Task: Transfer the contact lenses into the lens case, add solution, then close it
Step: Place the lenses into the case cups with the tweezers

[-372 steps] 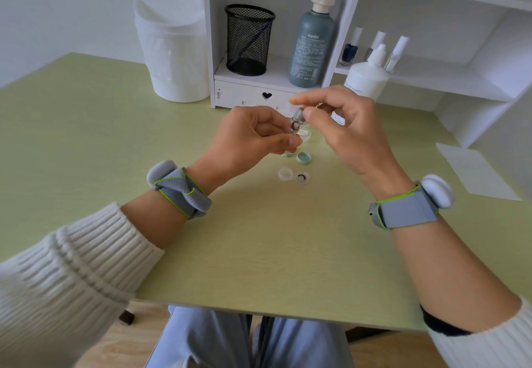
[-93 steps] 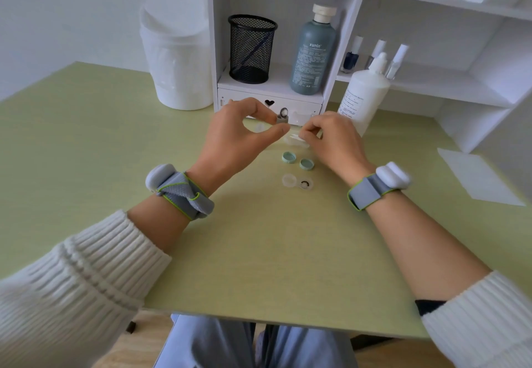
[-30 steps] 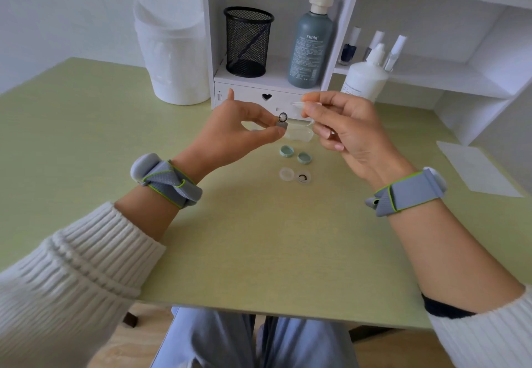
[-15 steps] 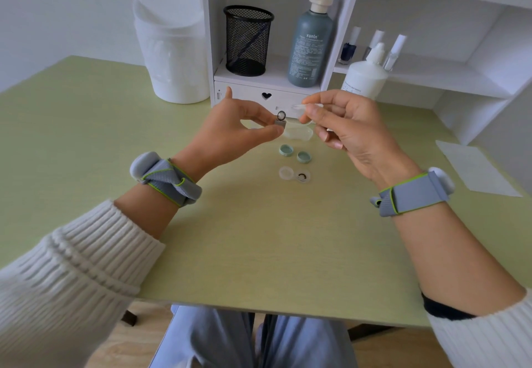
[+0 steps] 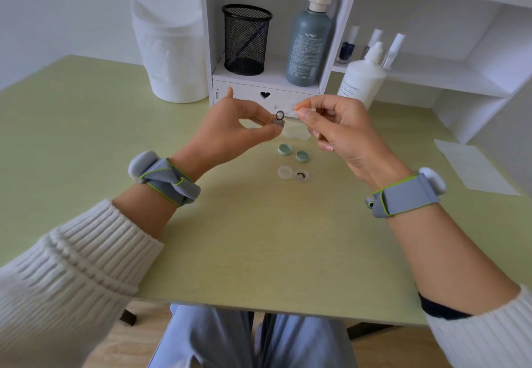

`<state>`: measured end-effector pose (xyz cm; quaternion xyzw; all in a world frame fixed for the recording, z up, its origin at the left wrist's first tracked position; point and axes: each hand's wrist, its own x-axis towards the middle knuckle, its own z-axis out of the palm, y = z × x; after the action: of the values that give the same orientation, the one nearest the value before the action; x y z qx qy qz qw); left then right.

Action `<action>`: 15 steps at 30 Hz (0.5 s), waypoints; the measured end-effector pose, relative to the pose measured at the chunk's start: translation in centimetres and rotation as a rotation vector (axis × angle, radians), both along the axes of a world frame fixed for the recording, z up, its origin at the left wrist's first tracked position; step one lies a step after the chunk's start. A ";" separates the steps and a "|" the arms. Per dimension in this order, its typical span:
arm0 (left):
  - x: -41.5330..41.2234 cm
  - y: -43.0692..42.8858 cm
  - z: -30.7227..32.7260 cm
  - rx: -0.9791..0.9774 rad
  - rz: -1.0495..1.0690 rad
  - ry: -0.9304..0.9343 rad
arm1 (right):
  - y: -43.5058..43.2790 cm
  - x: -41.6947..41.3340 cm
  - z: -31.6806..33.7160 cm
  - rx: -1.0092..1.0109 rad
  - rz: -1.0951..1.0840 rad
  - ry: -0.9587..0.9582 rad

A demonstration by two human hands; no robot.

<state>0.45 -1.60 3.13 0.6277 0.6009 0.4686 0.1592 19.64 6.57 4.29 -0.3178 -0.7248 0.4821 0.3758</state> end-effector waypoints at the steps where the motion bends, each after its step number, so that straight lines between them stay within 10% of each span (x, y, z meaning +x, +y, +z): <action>1: 0.0 0.0 0.0 0.001 0.001 -0.002 | 0.0 0.0 0.0 0.003 -0.002 -0.006; 15: 0.1 0.0 0.0 0.006 0.001 0.012 | 0.0 -0.1 -0.3 0.029 -0.036 -0.029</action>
<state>0.54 -1.60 3.12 0.6305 0.6009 0.4667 0.1536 19.49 6.61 3.98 -0.3324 -0.7310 0.4601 0.3787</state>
